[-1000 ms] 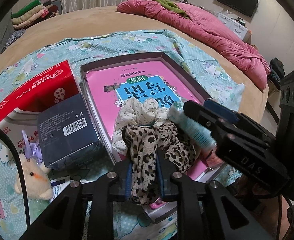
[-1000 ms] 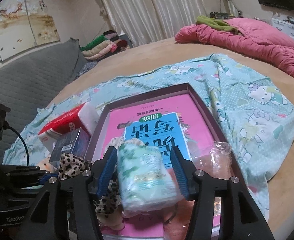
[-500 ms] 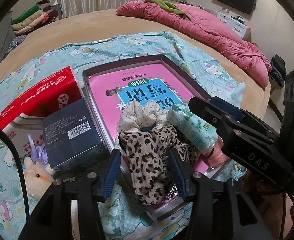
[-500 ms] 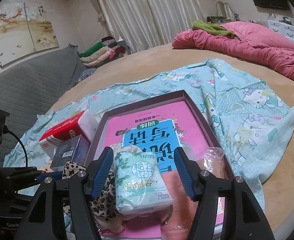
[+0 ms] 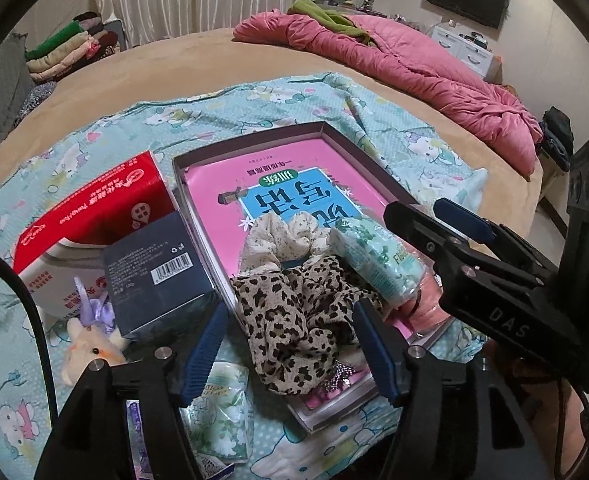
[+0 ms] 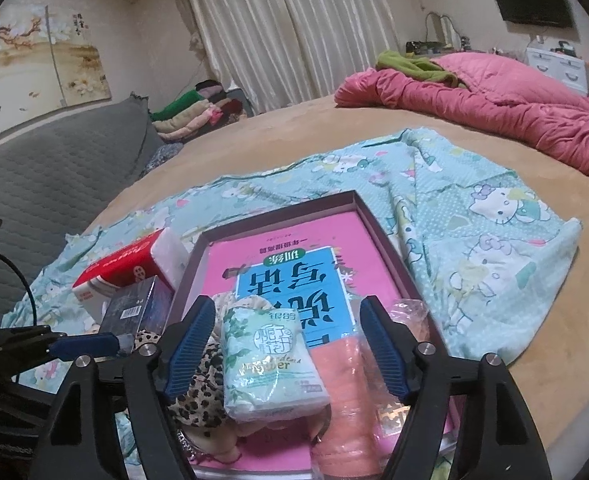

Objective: Organize soft objects
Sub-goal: 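Withdraw both open tools up and away from the book box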

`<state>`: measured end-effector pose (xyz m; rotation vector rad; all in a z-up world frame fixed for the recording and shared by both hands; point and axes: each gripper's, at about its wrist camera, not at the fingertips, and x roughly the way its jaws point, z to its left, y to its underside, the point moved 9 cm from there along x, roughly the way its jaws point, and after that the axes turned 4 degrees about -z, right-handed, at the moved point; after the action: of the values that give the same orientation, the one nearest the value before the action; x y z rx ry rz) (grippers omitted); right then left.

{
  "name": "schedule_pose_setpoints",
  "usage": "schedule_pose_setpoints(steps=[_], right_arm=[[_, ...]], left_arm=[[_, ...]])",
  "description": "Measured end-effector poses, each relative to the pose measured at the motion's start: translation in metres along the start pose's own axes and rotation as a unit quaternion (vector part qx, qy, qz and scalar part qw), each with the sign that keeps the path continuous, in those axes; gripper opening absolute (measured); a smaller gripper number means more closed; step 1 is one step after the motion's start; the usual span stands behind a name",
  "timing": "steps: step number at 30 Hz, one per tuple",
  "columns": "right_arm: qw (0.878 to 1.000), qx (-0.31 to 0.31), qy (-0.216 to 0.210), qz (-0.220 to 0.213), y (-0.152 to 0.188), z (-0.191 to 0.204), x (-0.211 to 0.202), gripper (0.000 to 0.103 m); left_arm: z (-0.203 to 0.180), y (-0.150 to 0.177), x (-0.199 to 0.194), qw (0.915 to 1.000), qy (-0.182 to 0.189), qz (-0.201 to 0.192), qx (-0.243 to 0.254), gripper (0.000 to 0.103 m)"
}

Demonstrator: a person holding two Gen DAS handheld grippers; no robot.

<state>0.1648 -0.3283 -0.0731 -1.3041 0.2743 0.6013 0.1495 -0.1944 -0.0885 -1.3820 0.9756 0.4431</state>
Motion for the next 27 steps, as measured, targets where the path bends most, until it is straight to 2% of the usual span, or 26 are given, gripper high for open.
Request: schedule_pose_setpoints(steps=[15,20,22,27], right_arm=[[0.999,-0.009,0.036,-0.004,0.000,-0.005,-0.011,0.080],[0.999,-0.015,0.049,-0.006,0.000,-0.006,-0.013,0.081],[0.999,-0.016,0.051,-0.008,-0.001,-0.006,-0.014,0.081],[0.998,-0.010,0.060,-0.013,-0.003,-0.009,-0.018,0.081]], left_arm=[[0.005,-0.002,-0.019,0.9999,-0.002,-0.015,-0.004,0.073],[0.010,-0.001,-0.024,0.9998,-0.006,-0.019,-0.010,0.078],[0.012,0.001,-0.025,0.9998,-0.006,-0.016,-0.014,0.084],[0.014,0.007,-0.029,0.9998,-0.009,-0.017,-0.012,0.085]])
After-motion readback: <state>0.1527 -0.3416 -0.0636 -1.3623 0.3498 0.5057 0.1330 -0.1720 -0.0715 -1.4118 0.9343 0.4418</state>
